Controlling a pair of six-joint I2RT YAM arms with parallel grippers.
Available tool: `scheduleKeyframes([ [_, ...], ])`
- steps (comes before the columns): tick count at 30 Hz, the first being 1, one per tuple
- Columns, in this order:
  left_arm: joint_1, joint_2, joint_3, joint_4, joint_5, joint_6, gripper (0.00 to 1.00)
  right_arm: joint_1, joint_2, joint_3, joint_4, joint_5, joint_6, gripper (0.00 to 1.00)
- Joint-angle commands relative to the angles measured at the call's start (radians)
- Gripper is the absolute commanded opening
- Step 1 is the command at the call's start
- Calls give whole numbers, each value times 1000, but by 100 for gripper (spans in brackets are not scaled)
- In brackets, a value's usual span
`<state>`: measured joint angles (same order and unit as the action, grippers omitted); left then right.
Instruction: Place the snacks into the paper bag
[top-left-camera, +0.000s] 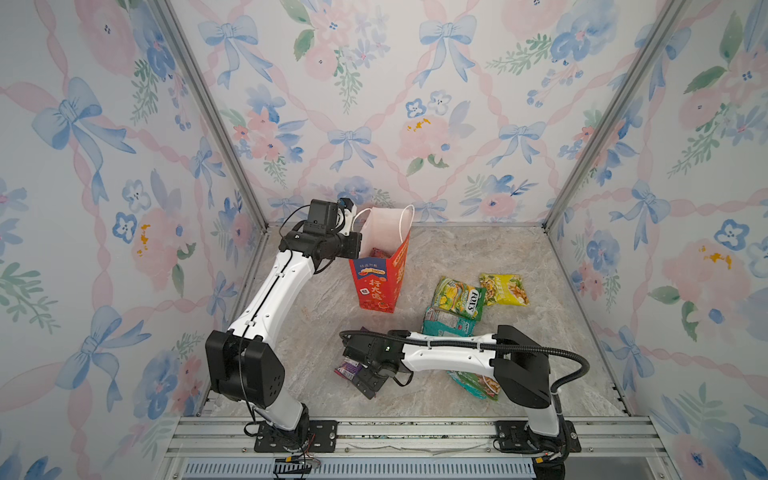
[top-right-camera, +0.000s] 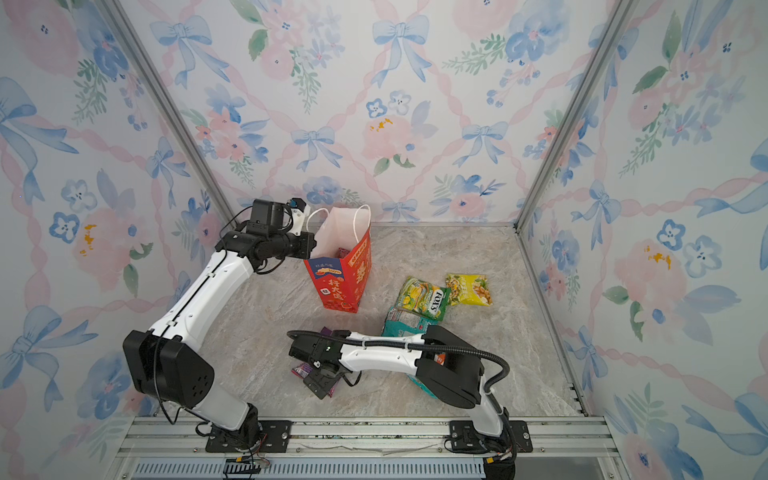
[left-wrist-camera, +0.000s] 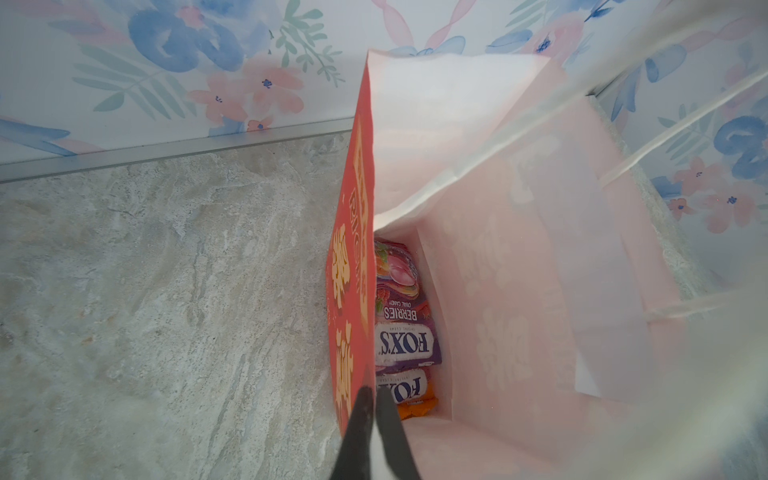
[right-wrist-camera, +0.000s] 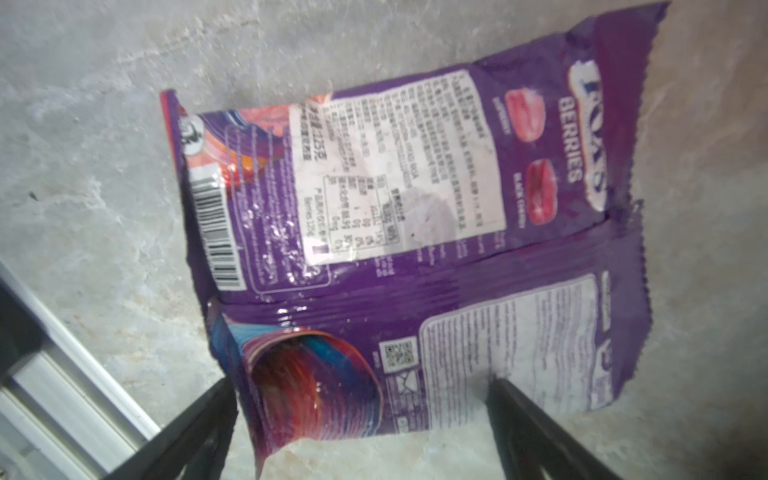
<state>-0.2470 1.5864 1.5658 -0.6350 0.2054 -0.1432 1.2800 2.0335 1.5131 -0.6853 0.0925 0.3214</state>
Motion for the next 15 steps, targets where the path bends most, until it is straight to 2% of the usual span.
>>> scheduleKeyframes([
  [1,7,-24,-16,-11,-11,3,0,6,22,-3,-51,31,-18,97],
  [15,7,-20,-17,-12,-11,3,0,-75,-52,-123,-83,111,-40,97],
])
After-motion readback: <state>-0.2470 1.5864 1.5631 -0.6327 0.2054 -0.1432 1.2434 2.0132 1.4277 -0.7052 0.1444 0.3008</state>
